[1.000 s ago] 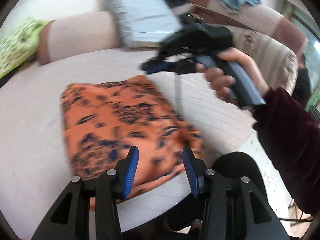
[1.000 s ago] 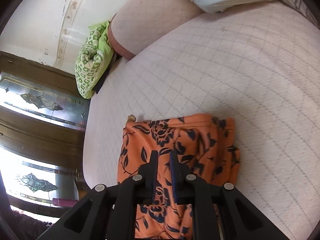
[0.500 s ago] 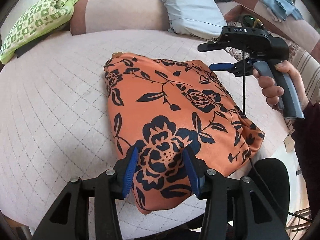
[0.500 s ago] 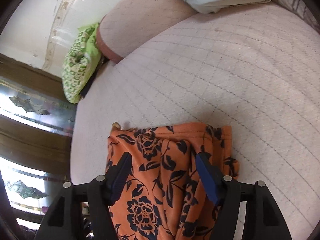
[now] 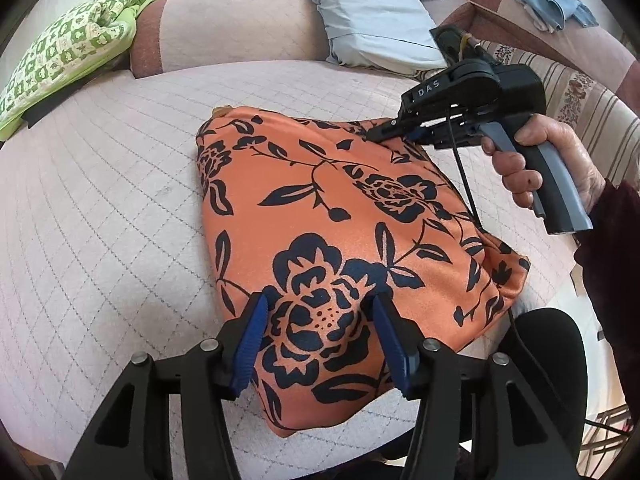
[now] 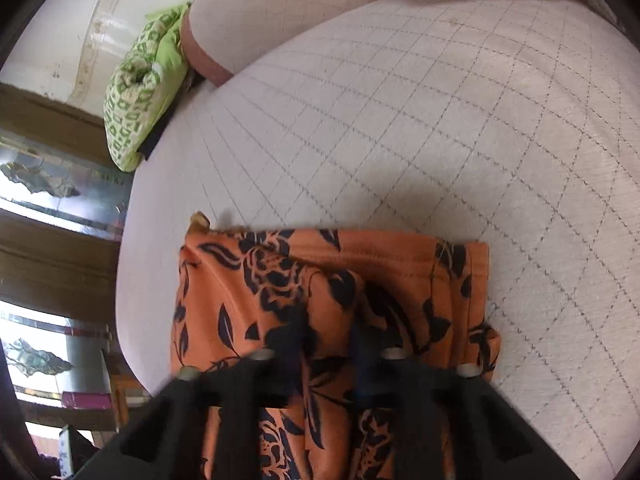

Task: Fold small clothes

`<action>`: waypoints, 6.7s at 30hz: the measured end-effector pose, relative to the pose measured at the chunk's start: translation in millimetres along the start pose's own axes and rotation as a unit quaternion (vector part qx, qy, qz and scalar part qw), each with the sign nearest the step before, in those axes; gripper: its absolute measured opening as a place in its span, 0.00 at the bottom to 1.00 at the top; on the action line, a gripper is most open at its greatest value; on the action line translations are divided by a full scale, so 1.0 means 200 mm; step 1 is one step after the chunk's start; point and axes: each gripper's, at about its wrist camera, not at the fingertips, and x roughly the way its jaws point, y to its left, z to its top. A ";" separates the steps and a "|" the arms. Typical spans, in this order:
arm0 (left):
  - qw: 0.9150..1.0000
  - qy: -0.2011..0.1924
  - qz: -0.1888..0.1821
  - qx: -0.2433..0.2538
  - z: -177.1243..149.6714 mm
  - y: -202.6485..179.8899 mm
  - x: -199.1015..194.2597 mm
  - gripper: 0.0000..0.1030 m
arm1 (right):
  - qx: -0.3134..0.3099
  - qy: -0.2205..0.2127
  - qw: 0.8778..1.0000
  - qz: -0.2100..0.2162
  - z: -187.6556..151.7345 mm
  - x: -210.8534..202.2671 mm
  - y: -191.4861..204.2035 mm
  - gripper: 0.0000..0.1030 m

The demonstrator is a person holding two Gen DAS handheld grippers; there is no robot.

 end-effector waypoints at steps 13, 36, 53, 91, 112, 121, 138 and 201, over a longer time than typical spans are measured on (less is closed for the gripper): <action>0.998 0.002 0.011 0.061 0.06 -0.19 0.13 0.56 | 0.033 -0.045 0.997 -0.045 0.02 -0.05 -0.16 0.08; 1.000 0.004 0.019 -0.016 -0.01 -0.05 -0.03 0.68 | -0.007 -0.097 0.994 0.052 -0.69 -0.66 0.06 0.15; 0.998 0.022 0.058 -0.026 -0.11 0.05 0.03 0.70 | 0.028 -0.070 0.997 -0.021 -0.99 -0.23 -0.05 0.12; 0.993 0.016 0.115 -0.028 0.31 0.13 0.15 0.70 | 0.048 -0.105 0.993 -0.022 -0.49 -0.31 0.07 0.09; 0.988 0.050 0.148 -0.015 0.36 0.17 0.42 0.93 | 0.127 -0.096 0.987 -0.033 -0.32 -0.04 -0.15 0.00; 0.985 0.021 0.171 -0.014 0.24 0.09 0.26 0.93 | 0.117 -0.125 0.985 -0.009 -0.49 -0.23 -0.08 0.08; 0.985 -0.002 0.174 -0.019 0.06 0.04 0.19 1.00 | 0.087 -0.107 0.990 -0.014 -0.89 -0.22 -0.04 0.06; 0.990 0.059 0.127 0.009 -0.17 0.12 0.03 1.00 | 0.065 -0.080 0.994 0.022 -0.98 -0.21 -0.01 0.35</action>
